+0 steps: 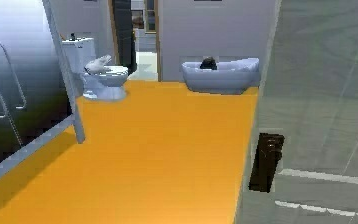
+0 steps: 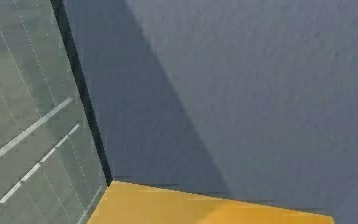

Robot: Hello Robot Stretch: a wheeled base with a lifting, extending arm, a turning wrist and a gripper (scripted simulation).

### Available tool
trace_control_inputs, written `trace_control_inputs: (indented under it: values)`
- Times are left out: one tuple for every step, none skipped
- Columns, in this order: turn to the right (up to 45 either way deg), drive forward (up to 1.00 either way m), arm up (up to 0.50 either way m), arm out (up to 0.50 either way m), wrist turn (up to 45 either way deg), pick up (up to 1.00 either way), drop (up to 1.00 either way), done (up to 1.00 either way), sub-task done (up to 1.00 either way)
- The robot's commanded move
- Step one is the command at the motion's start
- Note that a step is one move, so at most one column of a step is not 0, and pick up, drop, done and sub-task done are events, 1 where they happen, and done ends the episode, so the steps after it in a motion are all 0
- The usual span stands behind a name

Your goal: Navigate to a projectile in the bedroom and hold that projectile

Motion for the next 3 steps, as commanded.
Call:
trace_control_inputs:
  values:
    - [-9.0, 0.0, 0.0, 0.0, 0.0, 0.0, 0.0, 0.0, 0.0]
    - [0.0, 1.0, 0.0, 0.0, 0.0, 0.0, 0.0, 0.0, 0.0]
    - [0.0, 1.0, 0.0, 0.0, 0.0, 0.0, 0.0, 0.0, 0.0]
